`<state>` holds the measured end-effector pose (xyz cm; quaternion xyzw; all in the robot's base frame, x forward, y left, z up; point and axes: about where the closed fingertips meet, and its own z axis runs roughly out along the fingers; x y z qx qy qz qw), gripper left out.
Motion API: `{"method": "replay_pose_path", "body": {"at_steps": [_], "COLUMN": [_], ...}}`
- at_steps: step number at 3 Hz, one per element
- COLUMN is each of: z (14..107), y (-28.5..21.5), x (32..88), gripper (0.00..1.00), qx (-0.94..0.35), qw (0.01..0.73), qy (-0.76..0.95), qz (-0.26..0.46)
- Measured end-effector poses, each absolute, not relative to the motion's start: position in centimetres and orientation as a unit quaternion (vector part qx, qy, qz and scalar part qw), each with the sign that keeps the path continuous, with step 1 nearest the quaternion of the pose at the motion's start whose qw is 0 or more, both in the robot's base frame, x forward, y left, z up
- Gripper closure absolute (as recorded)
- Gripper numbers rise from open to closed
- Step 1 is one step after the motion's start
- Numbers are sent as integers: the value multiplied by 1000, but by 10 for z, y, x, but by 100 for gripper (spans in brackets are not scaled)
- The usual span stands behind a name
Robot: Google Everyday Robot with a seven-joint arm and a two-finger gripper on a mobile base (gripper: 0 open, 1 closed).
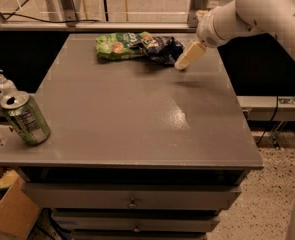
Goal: Move blue chip bag near green rice chip bag
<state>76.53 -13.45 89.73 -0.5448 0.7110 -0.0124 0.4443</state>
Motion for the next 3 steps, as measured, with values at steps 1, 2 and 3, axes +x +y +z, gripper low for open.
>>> {"method": "replay_pose_path", "body": {"at_steps": [1,2,3], "z": [905,909,909], "y": [-154,-184,-184], "x": [742,713,713], "gripper": [0,0,0], "qx": [-530,-511,-511], "qw": [446,446,446], "qy": [721,734,734], "qz": [-2,14,14]}}
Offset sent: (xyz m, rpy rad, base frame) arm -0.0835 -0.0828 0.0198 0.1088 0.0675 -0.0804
